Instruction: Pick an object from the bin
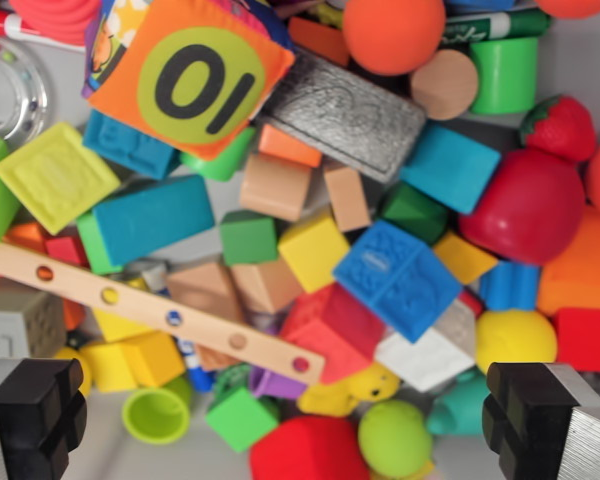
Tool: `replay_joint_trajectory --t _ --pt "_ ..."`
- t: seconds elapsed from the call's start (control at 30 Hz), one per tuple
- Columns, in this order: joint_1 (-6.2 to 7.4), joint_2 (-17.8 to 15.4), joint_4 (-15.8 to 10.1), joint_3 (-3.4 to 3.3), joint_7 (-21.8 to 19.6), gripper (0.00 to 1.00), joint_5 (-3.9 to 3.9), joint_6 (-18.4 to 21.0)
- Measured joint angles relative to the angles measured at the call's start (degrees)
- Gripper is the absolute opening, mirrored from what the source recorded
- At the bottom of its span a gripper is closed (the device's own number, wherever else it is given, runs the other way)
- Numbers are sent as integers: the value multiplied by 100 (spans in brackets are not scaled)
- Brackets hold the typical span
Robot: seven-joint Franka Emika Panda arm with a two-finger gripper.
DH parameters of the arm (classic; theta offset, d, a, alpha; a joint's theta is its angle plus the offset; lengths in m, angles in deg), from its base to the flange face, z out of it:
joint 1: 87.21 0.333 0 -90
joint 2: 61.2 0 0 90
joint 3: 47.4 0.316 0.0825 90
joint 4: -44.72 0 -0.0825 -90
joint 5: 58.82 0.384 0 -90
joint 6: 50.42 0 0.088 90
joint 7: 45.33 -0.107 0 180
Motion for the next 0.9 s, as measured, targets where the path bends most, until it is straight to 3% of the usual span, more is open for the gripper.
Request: replay_joint_trajectory --t 0.37,0.9 --pt "42 154 43 32 435 100 -28 -122" --pt "106 524 177 125 1428 100 -122 -405"
